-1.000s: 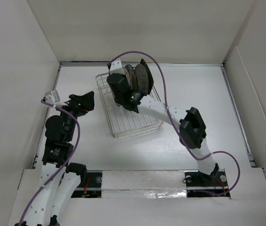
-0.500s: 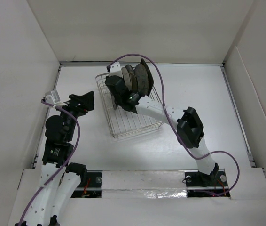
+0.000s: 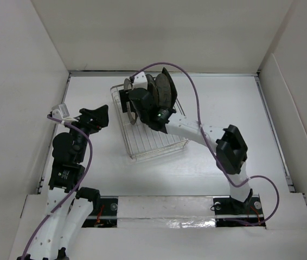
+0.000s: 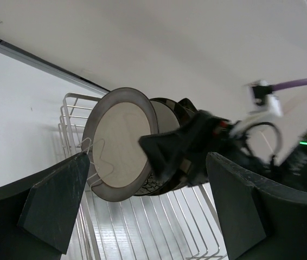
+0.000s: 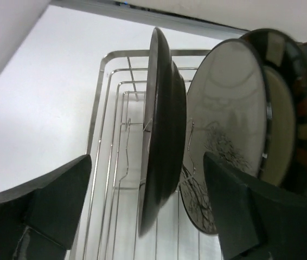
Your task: Load the plates into the dish rack
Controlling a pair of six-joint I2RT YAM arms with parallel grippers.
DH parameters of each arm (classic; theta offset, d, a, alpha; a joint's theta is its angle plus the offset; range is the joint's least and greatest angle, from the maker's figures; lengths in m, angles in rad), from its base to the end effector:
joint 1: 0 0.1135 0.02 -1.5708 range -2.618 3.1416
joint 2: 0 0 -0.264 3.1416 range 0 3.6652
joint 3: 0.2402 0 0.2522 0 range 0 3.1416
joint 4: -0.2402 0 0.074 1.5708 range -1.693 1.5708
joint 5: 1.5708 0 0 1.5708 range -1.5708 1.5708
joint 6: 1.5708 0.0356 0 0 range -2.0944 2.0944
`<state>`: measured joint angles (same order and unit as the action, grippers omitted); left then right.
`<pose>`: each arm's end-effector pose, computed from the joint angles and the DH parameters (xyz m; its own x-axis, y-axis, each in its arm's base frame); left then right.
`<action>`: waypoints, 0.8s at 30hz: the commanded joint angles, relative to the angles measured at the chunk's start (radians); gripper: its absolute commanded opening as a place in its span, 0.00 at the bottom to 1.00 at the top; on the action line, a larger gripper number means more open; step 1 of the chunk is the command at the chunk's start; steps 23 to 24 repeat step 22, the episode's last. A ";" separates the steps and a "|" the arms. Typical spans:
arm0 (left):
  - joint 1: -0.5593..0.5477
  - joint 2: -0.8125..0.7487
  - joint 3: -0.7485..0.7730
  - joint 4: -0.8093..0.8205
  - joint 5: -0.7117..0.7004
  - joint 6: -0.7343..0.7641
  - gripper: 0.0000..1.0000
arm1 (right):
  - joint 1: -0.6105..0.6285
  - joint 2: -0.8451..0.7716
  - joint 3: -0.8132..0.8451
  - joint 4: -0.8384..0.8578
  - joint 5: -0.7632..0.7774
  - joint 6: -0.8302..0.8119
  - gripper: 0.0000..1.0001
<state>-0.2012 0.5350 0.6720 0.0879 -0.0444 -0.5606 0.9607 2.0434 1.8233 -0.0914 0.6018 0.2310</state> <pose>0.1318 -0.0253 0.3654 0.1015 -0.5628 -0.8203 0.2494 0.8127 -0.5267 0.2977 0.3906 0.3220 -0.2549 -0.0353 -0.9663 -0.3169 0.9472 0.0490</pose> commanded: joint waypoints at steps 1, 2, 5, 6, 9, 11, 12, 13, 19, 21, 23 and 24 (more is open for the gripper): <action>-0.004 0.006 0.024 0.027 -0.023 0.016 0.87 | 0.000 -0.187 -0.073 0.200 -0.042 0.002 0.97; -0.004 0.008 0.021 0.029 -0.017 0.014 0.87 | 0.000 -0.248 -0.137 0.218 -0.039 -0.004 1.00; -0.004 0.011 0.020 0.038 -0.005 0.018 0.87 | 0.000 -0.391 -0.290 0.288 0.002 -0.031 1.00; -0.004 0.019 0.020 0.039 -0.015 0.021 0.87 | 0.000 -0.431 -0.335 0.320 0.028 -0.044 1.00; -0.004 0.037 0.023 0.030 -0.023 0.027 0.87 | -0.010 -0.631 -0.564 0.412 0.140 -0.088 1.00; -0.004 0.037 0.023 0.038 -0.022 0.031 0.87 | -0.039 -0.744 -0.684 0.492 0.190 -0.098 1.00; -0.004 0.037 0.020 0.042 -0.034 0.033 0.87 | -0.054 -0.853 -0.738 0.501 0.199 -0.093 1.00; -0.004 0.037 0.017 0.050 -0.038 0.033 0.87 | -0.094 -0.905 -0.836 0.501 0.205 -0.085 0.99; -0.004 0.060 0.005 0.076 -0.043 0.028 0.86 | -0.293 -1.111 -1.042 0.345 0.063 0.100 0.99; 0.014 0.081 0.006 0.076 -0.035 0.022 0.86 | -0.321 -1.114 -1.062 0.326 -0.003 0.137 0.99; 0.023 0.089 0.009 0.069 -0.023 0.016 0.86 | -0.330 -1.112 -1.067 0.326 -0.014 0.143 0.99; 0.023 0.089 0.009 0.069 -0.023 0.016 0.86 | -0.330 -1.112 -1.067 0.326 -0.014 0.143 0.99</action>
